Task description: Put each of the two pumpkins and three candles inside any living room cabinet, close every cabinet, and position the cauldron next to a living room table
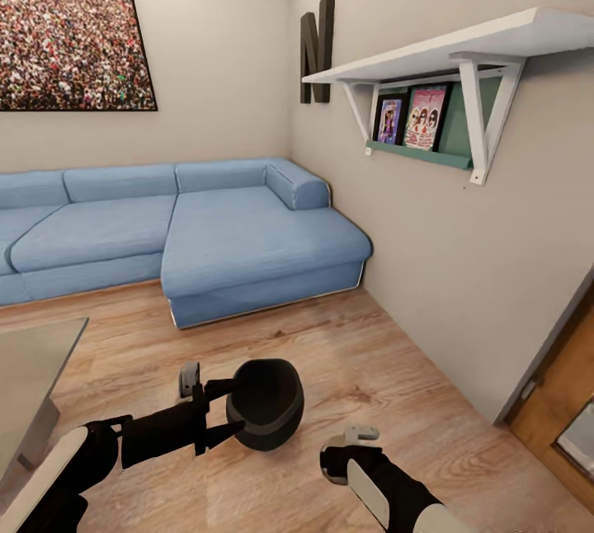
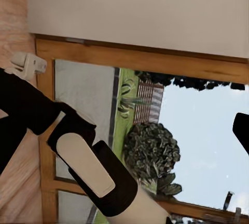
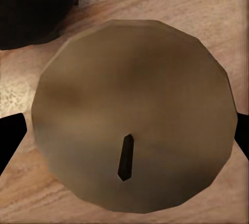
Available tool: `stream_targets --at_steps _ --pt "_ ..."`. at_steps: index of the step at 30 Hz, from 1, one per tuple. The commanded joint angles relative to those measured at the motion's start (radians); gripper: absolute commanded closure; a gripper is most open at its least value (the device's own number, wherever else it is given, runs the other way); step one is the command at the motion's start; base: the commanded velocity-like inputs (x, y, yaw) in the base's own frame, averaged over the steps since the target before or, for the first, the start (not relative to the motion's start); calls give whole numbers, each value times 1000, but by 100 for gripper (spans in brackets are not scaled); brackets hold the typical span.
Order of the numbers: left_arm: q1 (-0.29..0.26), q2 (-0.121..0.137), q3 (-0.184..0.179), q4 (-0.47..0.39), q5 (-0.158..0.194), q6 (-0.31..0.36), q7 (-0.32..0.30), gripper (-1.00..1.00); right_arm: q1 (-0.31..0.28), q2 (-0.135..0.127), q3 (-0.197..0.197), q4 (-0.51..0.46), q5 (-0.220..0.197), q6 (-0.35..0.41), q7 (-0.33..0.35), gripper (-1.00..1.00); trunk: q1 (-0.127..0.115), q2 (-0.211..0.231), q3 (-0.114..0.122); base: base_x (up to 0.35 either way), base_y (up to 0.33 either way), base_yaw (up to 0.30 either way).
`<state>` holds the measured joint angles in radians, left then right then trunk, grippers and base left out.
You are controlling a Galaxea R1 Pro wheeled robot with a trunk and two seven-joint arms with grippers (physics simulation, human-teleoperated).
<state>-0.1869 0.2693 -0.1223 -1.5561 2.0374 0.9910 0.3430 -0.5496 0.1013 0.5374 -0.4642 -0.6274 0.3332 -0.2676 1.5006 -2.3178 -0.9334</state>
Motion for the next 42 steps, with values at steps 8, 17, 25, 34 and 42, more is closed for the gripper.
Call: stream_targets --at_steps 8,17,25,34,42 --pt "-2 3 1 -1 5 -1 10 -100 -1 -28 5 -126 -11 182 -13 100 -31 56 33 0 0 -220" --pt "-1 5 2 -1 2 -2 13 -100 -1 -42 -206 -175 2 329 -19 100 -65 119 72 0 0 -198" --pt "-1 7 3 -1 0 -2 13 -100 0 -40 -216 -177 6 329 -22 100 -96 175 99 0 0 -35" --pt "-2 7 3 -2 0 -2 13 -100 0 -40 -223 -175 5 216 -18 100 -131 238 127 0 0 0" --pt "-2 7 3 -2 0 -2 13 -100 3 -40 -222 -161 -1 152 -20 100 -161 294 150 0 0 -62"
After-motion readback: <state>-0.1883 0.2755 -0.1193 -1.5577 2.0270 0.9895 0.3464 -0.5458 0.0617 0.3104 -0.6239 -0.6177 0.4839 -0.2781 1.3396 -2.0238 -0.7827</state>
